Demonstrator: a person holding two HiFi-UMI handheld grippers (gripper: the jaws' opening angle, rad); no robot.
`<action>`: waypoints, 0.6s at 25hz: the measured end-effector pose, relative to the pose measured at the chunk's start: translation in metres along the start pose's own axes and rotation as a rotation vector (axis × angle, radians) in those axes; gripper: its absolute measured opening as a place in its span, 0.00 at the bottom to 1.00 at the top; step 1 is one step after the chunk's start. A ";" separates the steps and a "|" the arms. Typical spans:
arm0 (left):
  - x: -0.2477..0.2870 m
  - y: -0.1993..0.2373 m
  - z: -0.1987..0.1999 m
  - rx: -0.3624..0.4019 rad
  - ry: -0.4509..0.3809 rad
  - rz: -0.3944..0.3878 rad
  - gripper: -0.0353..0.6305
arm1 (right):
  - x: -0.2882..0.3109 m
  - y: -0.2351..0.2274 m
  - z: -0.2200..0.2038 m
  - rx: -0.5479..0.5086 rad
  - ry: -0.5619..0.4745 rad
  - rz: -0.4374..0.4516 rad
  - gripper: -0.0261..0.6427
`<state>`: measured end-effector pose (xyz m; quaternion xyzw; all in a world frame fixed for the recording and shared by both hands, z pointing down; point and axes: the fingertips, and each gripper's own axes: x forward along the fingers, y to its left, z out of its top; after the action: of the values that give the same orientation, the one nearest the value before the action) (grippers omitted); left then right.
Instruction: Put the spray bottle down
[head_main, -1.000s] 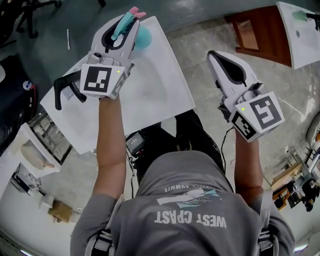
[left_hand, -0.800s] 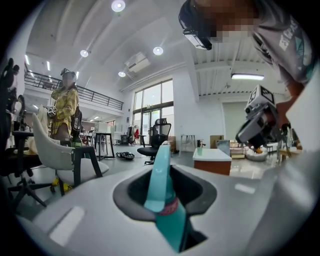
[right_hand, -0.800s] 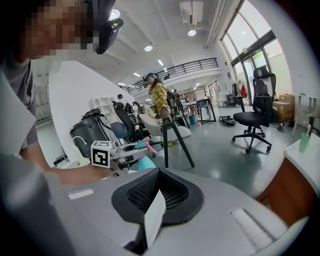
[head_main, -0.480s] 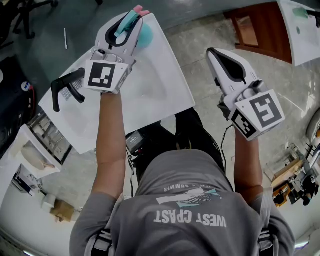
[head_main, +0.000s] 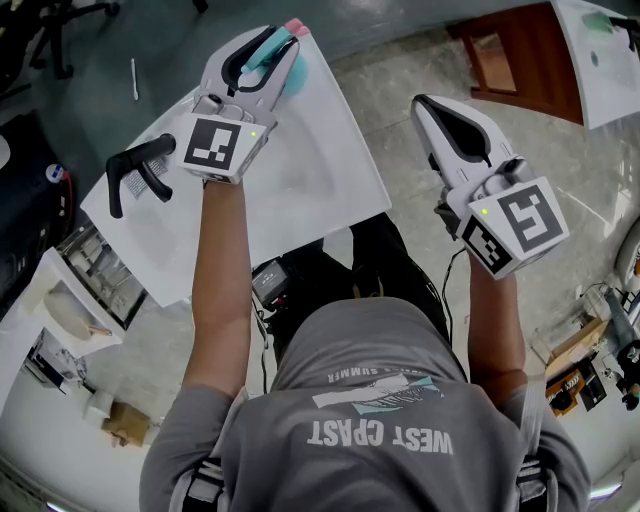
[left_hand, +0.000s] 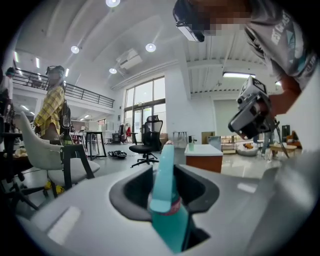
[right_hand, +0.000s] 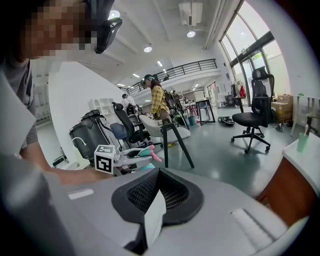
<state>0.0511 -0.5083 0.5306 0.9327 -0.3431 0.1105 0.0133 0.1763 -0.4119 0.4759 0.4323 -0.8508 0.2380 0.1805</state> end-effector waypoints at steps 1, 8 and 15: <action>0.000 -0.001 -0.002 -0.002 0.009 -0.005 0.26 | -0.001 0.000 0.000 0.000 -0.002 -0.001 0.04; -0.005 -0.014 -0.003 0.010 0.052 -0.037 0.34 | -0.010 0.005 0.001 0.000 -0.017 -0.003 0.04; -0.011 -0.026 0.012 0.071 0.084 -0.068 0.49 | -0.020 0.012 0.011 -0.009 -0.039 0.001 0.04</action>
<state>0.0625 -0.4826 0.5180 0.9382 -0.3062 0.1611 -0.0016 0.1767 -0.3994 0.4533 0.4357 -0.8555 0.2258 0.1655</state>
